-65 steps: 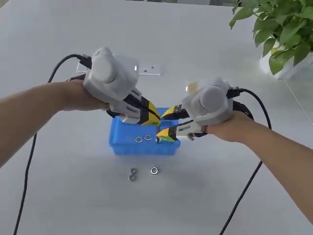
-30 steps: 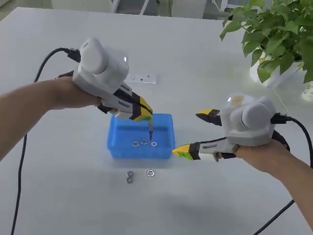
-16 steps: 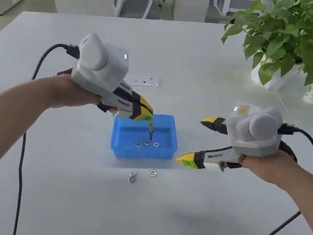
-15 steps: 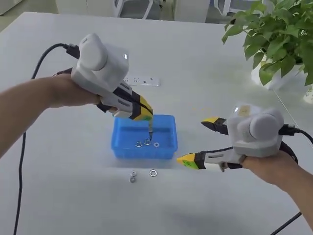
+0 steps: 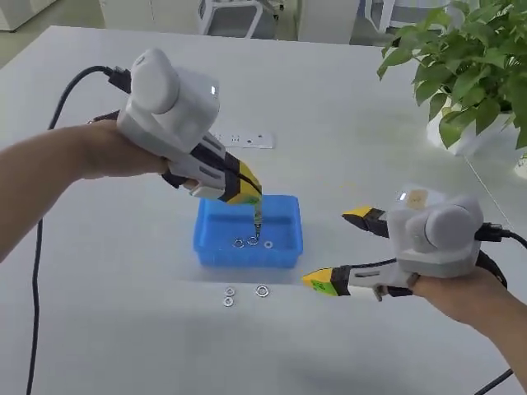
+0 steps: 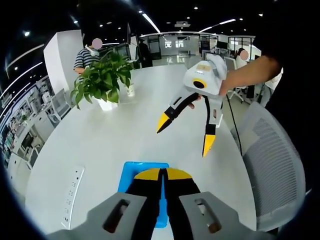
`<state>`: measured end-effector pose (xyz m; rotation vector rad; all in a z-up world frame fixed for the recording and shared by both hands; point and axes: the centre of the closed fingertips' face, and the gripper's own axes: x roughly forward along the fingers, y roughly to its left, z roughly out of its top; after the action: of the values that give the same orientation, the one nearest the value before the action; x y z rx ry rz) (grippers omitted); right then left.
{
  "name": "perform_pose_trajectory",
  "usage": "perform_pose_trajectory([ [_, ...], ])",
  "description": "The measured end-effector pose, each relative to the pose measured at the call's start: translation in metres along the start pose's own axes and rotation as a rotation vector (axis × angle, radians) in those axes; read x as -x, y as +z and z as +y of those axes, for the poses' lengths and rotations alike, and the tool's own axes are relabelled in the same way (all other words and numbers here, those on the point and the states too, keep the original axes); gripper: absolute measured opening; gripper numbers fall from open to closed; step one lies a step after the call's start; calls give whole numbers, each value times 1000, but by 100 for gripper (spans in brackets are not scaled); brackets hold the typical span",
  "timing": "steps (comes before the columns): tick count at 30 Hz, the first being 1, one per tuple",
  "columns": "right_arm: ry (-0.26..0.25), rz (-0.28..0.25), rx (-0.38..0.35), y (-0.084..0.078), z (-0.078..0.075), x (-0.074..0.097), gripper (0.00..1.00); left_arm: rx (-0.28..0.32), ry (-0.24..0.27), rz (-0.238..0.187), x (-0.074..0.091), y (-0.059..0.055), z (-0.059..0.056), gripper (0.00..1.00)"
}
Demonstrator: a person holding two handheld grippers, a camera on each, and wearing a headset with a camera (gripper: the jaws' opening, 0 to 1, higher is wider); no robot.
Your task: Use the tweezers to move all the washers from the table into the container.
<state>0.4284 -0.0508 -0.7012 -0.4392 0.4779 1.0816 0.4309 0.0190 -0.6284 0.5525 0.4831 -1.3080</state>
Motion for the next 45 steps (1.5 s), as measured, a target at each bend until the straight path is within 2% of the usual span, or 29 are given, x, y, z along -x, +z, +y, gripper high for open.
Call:
perform_pose_trajectory([
  [4, 1, 0, -3, -2, 3, 1, 75, -12, -12, -5, -1, 2, -7, 5],
  [9, 7, -3, -7, -5, 5, 0, 77, -20, -30, -1, -3, -2, -14, 5],
  [13, 14, -12, -12, -6, 8, -1, 80, -19, -36, -15, -4, -3, -18, 5],
  [20, 27, -20, -25, -9, 11, -5, 86, -15, -48, -14, -9, -12, -25, 5],
  [22, 32, -20, -34, -11, 12, -7, 90, -17, -53, -8, -13, -17, -28, 5],
  [27, 38, -14, -37, -16, 14, -10, 94, -5, -72, -8, -18, -26, -37, 5],
  [34, 54, -7, -23, -23, 21, -15, 100, -1, -82, -22, -21, -27, -39, 5],
  [45, 77, 25, -20, -34, 29, -19, 99, 2, -105, -45, -33, -31, -45, 5],
])
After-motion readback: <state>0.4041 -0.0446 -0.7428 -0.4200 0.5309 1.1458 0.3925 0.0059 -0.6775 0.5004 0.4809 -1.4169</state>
